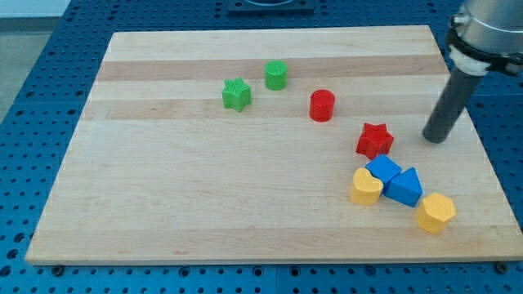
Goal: Move the red star bottom right to the red circle
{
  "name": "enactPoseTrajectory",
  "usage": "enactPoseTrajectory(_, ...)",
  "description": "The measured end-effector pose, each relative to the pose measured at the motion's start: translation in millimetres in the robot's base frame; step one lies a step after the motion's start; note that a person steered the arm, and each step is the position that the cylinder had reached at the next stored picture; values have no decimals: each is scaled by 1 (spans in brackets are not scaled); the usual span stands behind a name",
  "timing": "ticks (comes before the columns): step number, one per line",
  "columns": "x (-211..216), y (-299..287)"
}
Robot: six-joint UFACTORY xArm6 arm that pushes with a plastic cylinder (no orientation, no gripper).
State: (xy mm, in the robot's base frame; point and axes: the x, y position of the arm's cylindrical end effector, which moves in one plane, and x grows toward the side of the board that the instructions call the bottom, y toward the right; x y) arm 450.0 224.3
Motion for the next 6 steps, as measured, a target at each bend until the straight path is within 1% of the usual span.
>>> enactPoseTrajectory(1,8,-8)
enactPoseTrajectory(2,24,-13)
enactPoseTrajectory(3,41,-30)
enactPoseTrajectory(5,21,-64)
enactPoseTrajectory(6,-3,-74)
